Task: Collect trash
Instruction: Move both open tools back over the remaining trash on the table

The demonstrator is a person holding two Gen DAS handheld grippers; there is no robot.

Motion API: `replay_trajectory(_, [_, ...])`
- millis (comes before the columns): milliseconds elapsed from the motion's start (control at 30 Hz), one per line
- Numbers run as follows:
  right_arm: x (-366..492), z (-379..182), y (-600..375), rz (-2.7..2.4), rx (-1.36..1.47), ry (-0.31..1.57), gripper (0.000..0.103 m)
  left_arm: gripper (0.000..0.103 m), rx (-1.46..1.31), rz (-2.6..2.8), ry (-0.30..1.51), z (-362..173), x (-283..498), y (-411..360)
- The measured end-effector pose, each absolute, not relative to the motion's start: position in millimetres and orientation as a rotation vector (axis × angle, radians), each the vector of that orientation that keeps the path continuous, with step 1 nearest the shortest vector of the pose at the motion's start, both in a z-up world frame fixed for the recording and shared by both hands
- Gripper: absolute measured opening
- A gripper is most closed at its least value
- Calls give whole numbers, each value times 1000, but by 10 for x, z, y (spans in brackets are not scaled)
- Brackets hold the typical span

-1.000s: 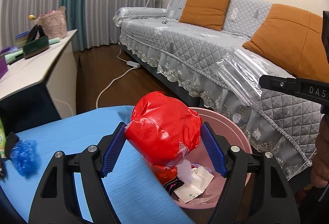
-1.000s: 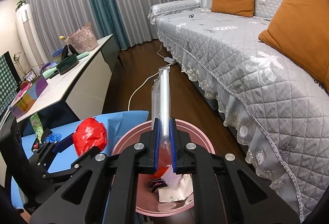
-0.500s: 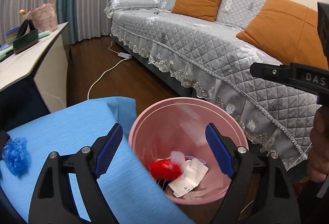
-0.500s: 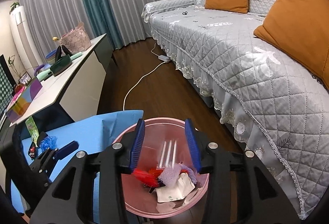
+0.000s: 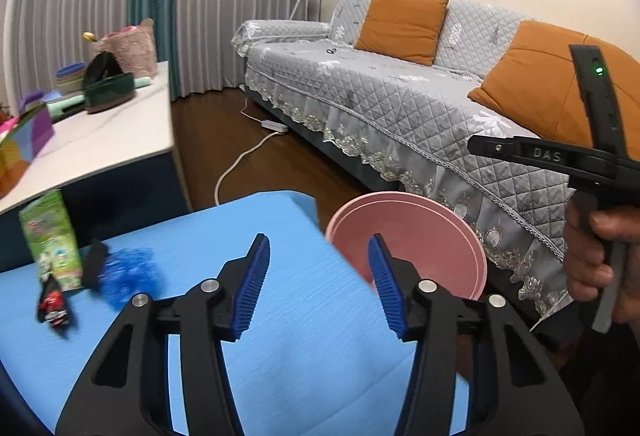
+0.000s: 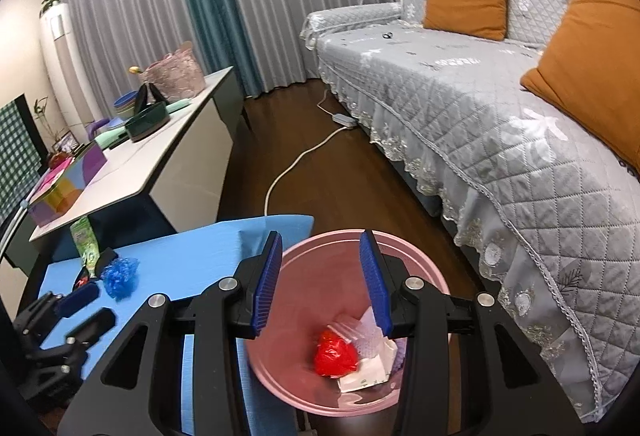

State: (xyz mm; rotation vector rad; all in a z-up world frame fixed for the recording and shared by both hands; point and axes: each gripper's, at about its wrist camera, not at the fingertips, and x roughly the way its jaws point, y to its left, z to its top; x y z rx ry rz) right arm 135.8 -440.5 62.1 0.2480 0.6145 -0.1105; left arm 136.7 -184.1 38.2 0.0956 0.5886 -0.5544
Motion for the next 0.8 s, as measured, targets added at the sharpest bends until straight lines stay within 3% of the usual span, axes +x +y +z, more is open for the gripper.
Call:
replay_trajectory(500, [1310, 676, -3836, -35, 149, 599, 40, 47, 37, -399, 561, 315, 1145, -758])
replay_trajectory(800, [1364, 648, -3592, 9, 130, 599, 31, 43, -13, -332, 562, 243, 1187, -409])
